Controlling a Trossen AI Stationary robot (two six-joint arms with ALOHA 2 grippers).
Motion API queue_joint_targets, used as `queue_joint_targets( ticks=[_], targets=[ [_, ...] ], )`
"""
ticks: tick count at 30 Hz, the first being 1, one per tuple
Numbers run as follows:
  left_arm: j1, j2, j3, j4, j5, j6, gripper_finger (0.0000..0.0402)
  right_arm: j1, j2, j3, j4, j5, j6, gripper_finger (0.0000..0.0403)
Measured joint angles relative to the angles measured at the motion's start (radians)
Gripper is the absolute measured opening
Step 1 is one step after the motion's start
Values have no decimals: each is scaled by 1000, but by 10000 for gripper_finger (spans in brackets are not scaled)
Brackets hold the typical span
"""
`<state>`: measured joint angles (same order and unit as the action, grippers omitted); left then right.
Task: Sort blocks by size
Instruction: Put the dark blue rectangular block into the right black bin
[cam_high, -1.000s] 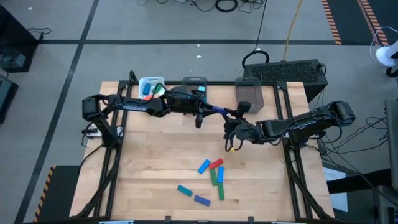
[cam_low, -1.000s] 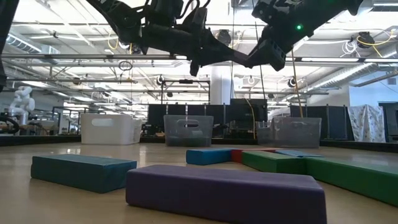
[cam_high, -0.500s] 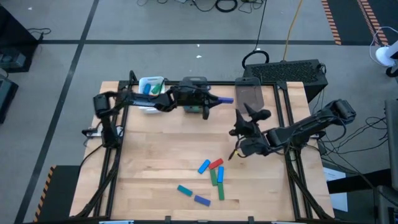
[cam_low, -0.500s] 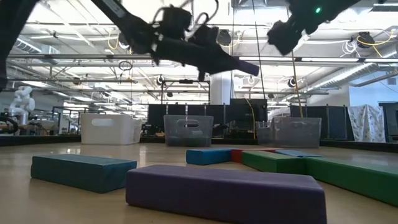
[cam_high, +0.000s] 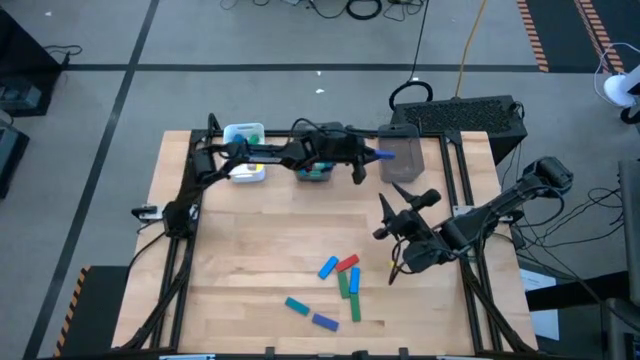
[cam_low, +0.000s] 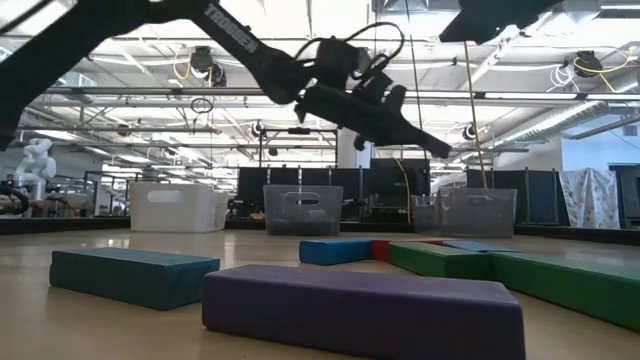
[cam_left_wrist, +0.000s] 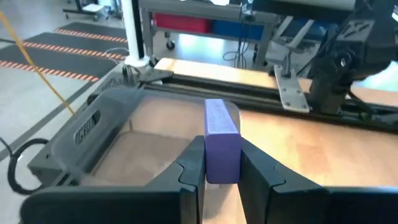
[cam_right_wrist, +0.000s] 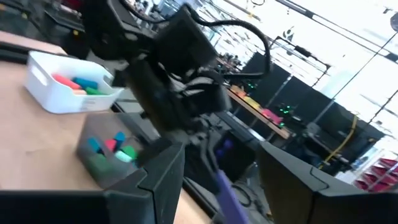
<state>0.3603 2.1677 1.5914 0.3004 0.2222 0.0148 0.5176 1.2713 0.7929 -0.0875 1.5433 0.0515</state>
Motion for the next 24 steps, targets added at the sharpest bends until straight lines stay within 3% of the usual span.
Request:
queue_joint_targets(
  ticks=[13,24],
  targets=[
    [0,203,267,-100,4,-6,65,93,0,-1,7,28,85,185],
    [0,272,342,-152,-11,2,83,93,0,-2,7,28,103,185]
  ],
)
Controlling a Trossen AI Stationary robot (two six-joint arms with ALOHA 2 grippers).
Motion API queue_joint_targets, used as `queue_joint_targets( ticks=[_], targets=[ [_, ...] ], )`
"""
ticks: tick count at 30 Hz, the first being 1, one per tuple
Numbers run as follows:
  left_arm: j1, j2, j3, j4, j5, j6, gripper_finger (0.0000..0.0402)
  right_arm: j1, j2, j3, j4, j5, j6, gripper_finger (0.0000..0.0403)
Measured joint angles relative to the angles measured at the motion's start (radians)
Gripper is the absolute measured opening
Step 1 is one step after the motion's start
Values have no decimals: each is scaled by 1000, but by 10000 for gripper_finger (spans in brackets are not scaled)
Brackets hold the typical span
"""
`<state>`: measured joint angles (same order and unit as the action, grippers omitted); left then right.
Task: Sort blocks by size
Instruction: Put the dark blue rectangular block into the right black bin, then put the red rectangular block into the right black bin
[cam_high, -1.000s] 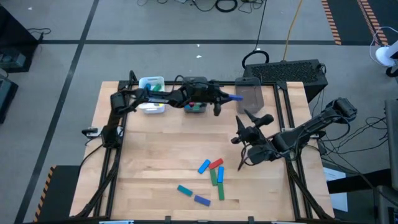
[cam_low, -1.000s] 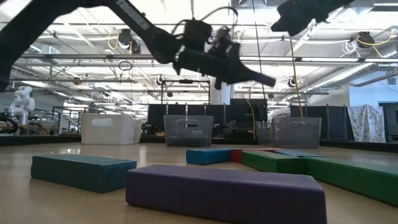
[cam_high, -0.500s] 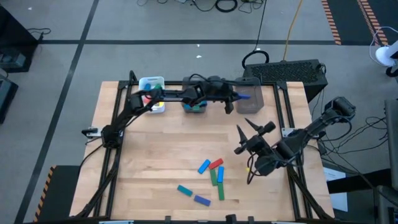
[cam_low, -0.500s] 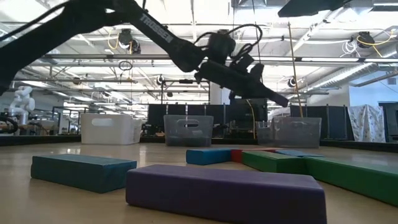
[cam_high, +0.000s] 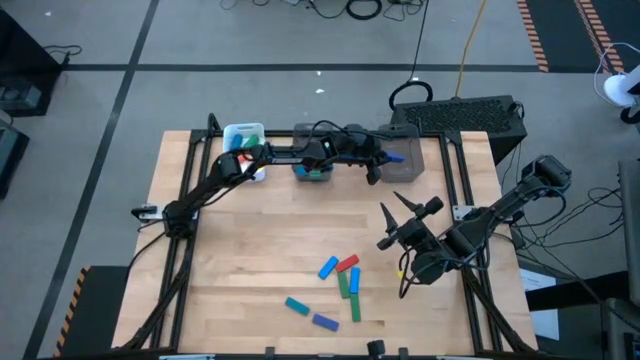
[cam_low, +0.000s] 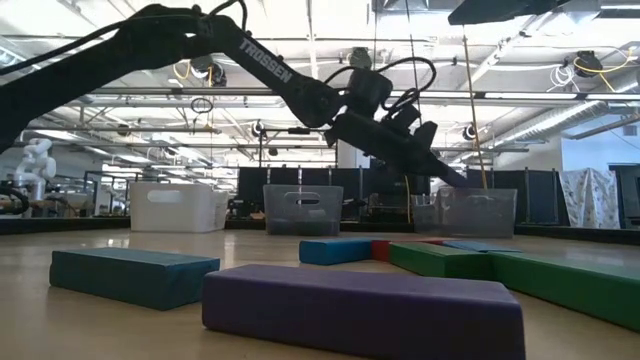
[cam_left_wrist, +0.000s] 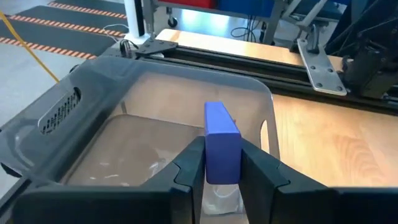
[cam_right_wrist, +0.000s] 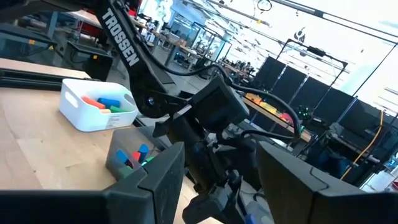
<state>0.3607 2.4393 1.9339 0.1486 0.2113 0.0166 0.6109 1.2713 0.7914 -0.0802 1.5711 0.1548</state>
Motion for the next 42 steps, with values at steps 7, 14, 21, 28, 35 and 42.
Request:
queue_joint_targets(
  ticks=[7,14,21,28,35,42],
  targets=[
    [0,-8,0,-2,27,-3,89,0,0,0,0,0,-1,185],
    [0,-8,0,-29,43,1,144,0,0,0,0,0,-6,185],
    [5,-67,-1,-195,123,130,173,9,-2,0,-7,-96,-12,185],
    [12,-204,-41,-425,199,266,173,55,-63,0,-67,-141,61,185],
    [10,-369,-220,-449,213,372,173,71,-174,0,-482,-411,489,185],
    [-12,-544,-401,-442,276,493,173,62,-131,-41,-568,-576,698,185]
  ],
)
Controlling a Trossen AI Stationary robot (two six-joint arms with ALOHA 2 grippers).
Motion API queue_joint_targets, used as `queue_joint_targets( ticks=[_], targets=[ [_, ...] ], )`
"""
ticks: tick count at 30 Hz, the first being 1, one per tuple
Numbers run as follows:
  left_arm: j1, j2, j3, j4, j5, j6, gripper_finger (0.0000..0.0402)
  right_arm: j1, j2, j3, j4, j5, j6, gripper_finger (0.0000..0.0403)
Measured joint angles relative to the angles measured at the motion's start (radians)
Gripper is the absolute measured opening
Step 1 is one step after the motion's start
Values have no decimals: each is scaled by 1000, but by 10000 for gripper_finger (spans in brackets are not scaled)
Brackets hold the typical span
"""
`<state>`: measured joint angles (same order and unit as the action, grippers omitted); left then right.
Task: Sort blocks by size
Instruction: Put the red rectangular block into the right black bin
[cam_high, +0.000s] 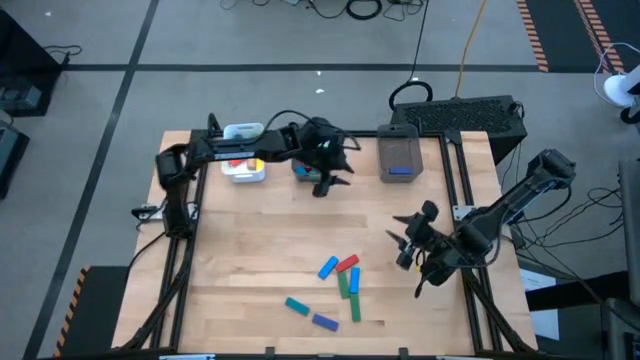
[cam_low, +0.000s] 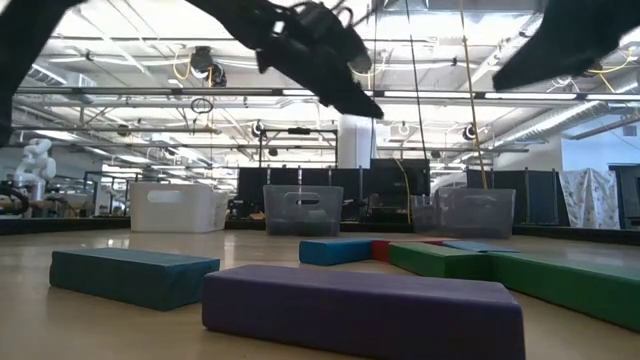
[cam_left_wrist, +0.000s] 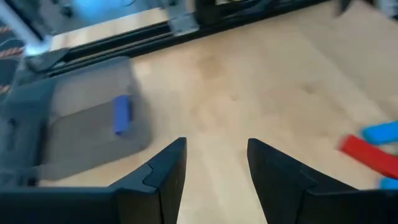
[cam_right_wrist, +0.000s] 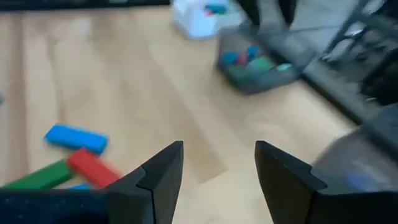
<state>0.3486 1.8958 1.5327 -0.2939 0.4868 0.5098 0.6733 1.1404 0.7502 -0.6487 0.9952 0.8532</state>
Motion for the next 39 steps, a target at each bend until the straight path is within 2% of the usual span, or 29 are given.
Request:
queue_joint_targets(
  ticks=[6,10,14,19,23,29,32,39],
  targets=[
    [-65,-79,-142,-7,52,-3,173,-18,85,-107,278,-137,-59,185],
    [-134,-91,-230,-1,53,-6,173,-30,153,-152,491,-215,-131,185],
    [-211,-91,-292,44,45,-29,173,-49,245,-169,628,-308,-197,185],
    [-300,-91,-334,103,36,-42,173,-104,365,-169,729,-432,-320,185],
    [-354,-91,-345,137,7,-61,173,-183,411,-169,794,-561,-423,185],
    [-401,-91,-345,147,-86,-105,173,-286,415,-169,817,-703,-563,185],
    [-412,-91,-345,152,-97,-110,173,-329,415,-169,818,-770,-615,185],
    [-416,-90,-345,151,-103,-112,173,-386,418,-169,853,-854,-708,185]
  ],
)
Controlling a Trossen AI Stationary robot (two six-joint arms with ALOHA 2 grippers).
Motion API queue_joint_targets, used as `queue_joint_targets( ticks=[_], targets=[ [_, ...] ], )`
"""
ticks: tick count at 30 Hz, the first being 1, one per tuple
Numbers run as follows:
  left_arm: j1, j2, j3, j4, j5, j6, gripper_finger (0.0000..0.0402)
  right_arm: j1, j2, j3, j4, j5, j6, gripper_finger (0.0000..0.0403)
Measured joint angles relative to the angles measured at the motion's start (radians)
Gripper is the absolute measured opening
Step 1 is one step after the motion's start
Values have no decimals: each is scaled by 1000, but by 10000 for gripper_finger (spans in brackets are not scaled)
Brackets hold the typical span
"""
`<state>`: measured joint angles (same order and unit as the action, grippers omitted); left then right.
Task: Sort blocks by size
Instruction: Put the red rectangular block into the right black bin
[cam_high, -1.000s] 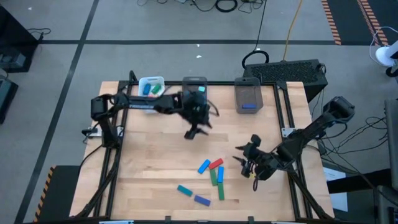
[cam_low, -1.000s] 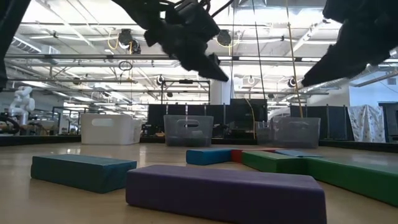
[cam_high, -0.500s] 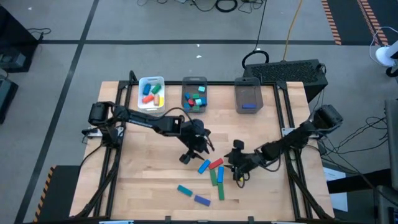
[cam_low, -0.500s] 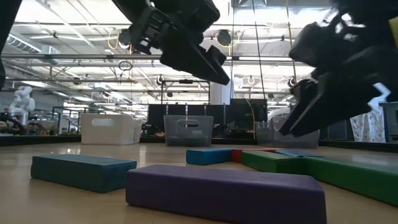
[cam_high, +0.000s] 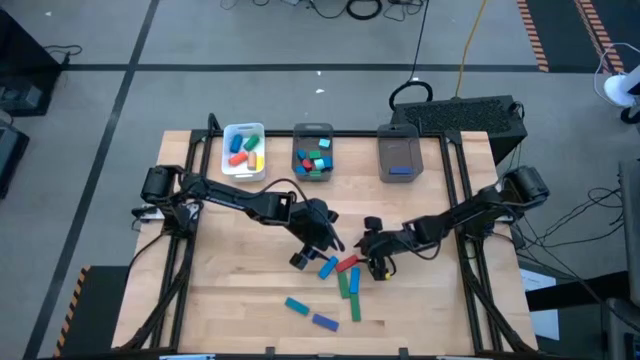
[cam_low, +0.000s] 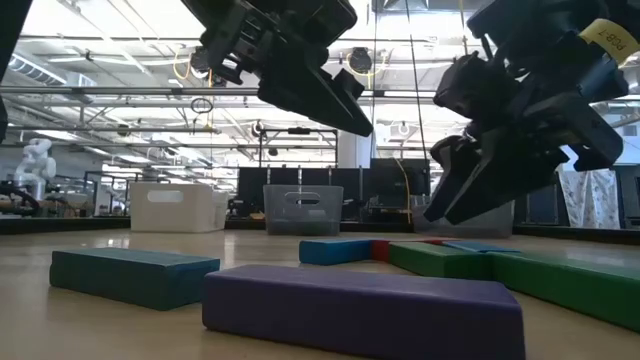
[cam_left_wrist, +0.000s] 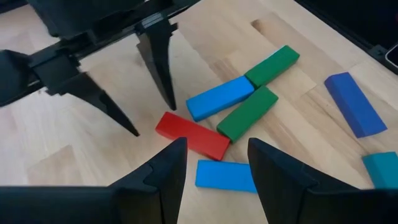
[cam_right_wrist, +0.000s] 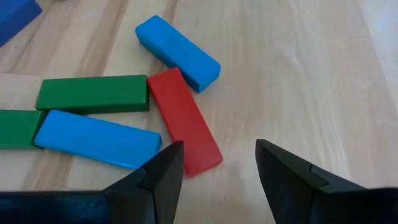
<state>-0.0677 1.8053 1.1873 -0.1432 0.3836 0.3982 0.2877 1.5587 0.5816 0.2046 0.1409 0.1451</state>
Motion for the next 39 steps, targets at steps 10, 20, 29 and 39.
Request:
queue_joint_targets(
  ticks=[10,20,29,39],
  targets=[
    [0,1,0,0,0,-1,173,-14,125,27,36,-45,-32,185],
    [0,1,0,-4,-14,-27,173,-19,164,76,28,-74,-79,123],
    [3,1,-40,-28,-101,-27,173,-21,85,76,-89,-58,-40,82],
    [11,2,-143,72,-155,-69,173,-61,-156,75,-339,99,26,82]
  ],
)
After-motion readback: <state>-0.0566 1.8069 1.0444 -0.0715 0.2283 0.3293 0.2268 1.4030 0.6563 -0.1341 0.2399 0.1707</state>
